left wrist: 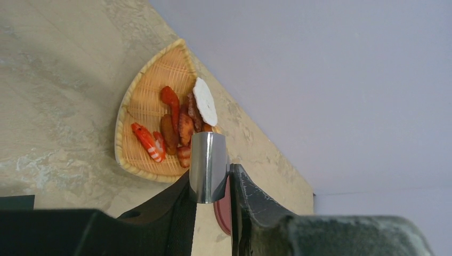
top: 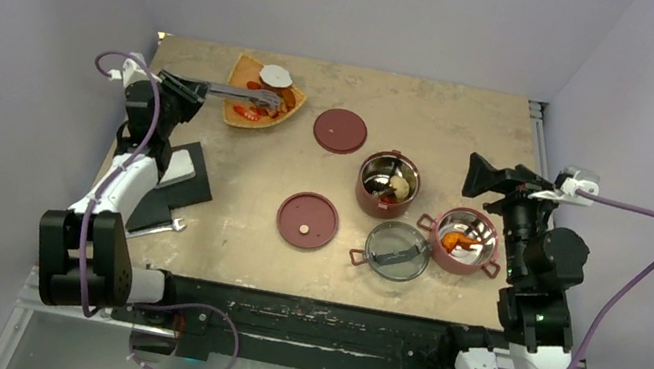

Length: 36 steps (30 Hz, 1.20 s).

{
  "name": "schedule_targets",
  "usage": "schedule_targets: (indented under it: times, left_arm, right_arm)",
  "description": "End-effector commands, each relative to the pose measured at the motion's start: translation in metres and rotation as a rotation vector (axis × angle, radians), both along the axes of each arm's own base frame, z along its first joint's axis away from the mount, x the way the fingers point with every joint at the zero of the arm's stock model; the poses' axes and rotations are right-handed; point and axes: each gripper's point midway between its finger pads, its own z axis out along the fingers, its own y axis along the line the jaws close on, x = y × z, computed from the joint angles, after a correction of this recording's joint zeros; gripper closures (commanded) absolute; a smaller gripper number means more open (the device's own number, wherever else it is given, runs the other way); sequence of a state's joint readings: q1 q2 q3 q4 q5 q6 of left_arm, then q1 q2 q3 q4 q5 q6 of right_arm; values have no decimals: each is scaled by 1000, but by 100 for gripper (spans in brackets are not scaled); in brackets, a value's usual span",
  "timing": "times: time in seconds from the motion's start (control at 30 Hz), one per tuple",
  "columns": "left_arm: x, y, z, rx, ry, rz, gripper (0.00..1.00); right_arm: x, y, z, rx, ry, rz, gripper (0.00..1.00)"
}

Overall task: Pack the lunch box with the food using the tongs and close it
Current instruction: Pick up the fake food from the plate.

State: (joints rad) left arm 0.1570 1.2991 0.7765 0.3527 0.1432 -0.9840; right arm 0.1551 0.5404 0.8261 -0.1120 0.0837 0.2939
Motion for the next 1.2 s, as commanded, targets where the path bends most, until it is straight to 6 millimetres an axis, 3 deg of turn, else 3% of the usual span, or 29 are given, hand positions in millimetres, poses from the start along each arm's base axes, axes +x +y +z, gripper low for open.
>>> schedule_targets:
  times: [0.0,0.5,1.17]
  left_arm:
    - [7,17,14,-27,-81,85,75]
    - [23,31,-18,-104,-48,169,73]
    - [43,23,-29,-162,-56,121,74]
  right_arm:
    - [-2,1,17,-6,-45,6,1]
    - [-2,-1,16,-7,-42,-3,1]
    - [0,-2,13,-6,-35,-9,1]
